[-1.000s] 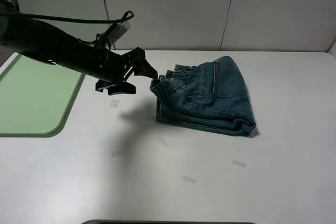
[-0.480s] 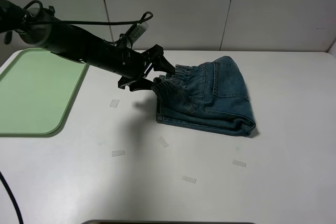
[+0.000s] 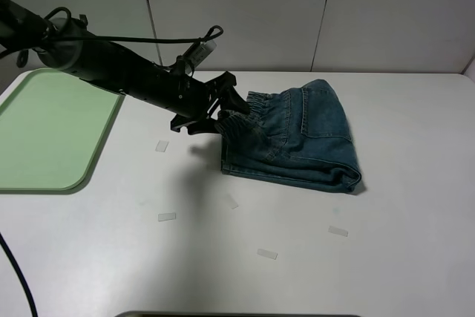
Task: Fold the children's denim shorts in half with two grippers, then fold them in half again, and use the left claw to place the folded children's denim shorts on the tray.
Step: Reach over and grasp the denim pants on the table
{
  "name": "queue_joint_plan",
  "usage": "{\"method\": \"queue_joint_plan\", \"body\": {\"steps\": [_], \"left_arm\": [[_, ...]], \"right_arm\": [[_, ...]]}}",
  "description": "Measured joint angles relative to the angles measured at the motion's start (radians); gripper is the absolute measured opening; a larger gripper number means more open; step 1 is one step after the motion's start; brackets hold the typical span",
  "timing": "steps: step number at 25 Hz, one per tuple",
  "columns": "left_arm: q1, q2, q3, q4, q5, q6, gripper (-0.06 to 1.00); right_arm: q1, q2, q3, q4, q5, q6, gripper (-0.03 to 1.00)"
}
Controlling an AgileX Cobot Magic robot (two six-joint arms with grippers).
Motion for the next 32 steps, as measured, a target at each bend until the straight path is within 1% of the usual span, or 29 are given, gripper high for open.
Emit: {"method": "queue_joint_plan", "body": {"steps": [6,9,11,16,21,32], "left_arm": [[-0.001,0.0,0.0,0.068,0.001,-0.032,0.69],[-0.001,0.003,0.0,0.079,0.001,-0.041,0.71],[-0.001,0.003,0.0,0.083,-0.004,-0.042,0.74],[-0.003,0.004,0.044,0.116,-0.051,-0.042,0.86],[-0.003,-0.008,0.082,0.107,-0.076,-0.039,0.87],[-0.006,-0.013,0.089,0.103,-0.097,-0.047,0.87]], "right_arm": [[0.0,0.0,0.0,0.0,0.0,0.0,0.69],[0.0,0.0,0.0,0.0,0.0,0.0,0.69],[0.0,0.0,0.0,0.0,0.0,0.0,0.69],[0.0,0.0,0.0,-0.008,0.0,0.0,0.69],[0.0,0.0,0.0,-0.014,0.0,0.0,0.69],[0.0,0.0,0.0,-0.014,0.0,0.0,0.69]]}}
